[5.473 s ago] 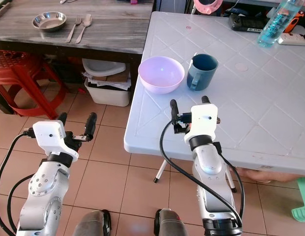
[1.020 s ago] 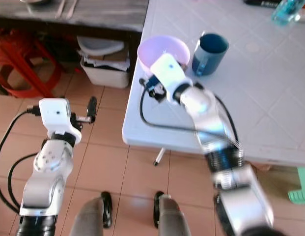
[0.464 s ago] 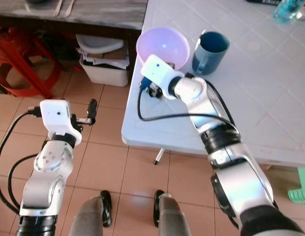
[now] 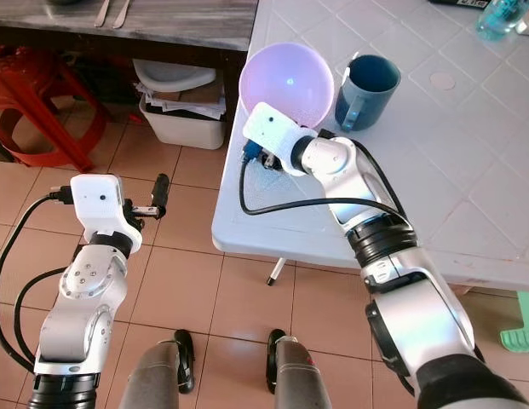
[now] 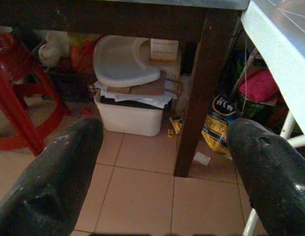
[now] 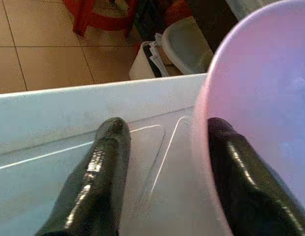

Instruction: Setting the table

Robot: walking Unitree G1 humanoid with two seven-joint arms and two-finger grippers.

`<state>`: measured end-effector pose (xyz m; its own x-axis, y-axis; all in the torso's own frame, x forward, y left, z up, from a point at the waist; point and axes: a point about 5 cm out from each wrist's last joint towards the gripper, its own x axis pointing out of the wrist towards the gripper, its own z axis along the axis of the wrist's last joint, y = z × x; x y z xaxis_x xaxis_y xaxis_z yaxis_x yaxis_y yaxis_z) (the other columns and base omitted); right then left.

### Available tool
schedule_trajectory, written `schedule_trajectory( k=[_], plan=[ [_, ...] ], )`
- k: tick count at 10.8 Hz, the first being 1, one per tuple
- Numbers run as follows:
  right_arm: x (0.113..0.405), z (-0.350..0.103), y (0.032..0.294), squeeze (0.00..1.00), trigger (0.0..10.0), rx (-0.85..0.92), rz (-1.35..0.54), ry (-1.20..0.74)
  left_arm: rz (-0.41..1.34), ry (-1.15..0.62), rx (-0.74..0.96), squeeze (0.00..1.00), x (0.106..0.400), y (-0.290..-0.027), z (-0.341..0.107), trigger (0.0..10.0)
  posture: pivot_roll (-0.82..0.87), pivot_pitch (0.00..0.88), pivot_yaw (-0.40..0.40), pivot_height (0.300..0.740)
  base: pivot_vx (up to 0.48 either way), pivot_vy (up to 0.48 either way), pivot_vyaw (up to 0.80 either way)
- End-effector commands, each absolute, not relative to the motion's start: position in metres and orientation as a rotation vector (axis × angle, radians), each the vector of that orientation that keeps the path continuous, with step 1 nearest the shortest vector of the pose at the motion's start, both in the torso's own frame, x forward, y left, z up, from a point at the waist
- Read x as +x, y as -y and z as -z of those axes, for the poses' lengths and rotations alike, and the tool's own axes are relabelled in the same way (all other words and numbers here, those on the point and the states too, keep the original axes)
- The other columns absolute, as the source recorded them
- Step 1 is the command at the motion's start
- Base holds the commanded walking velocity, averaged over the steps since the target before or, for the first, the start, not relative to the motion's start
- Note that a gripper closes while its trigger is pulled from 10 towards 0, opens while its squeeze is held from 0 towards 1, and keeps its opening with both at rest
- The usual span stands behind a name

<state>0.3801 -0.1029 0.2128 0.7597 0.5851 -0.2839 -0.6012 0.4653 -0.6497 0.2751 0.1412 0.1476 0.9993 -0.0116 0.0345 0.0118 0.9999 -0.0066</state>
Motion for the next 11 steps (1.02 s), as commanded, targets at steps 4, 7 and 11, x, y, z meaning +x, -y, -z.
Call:
schedule_trajectory(
  k=[4, 7, 11],
  plan=[
    [0.376, -0.202, 0.109, 0.0, 0.0, -0.804, -0.73, -0.049, 0.003, 0.014, -0.005, 0.0, 0.273, -0.142, -0.145, 10.0, 0.04, 0.294, -0.012, 0.74, 0.0, 0.0, 0.0],
    [0.373, -0.195, 0.117, 0.0, 0.0, -0.819, -0.707, -0.06, 0.01, 0.015, -0.004, 0.0, 0.274, -0.141, -0.145, 10.0, 0.04, 0.287, -0.013, 0.74, 0.0, 0.0, 0.0],
    [0.361, -0.182, 0.123, 0.0, 0.0, -0.759, -0.619, -0.015, 0.002, 0.017, 0.001, 0.0, 0.274, -0.142, -0.144, 10.0, 0.05, 0.27, -0.016, 0.74, 0.0, 0.0, 0.0]
  ],
)
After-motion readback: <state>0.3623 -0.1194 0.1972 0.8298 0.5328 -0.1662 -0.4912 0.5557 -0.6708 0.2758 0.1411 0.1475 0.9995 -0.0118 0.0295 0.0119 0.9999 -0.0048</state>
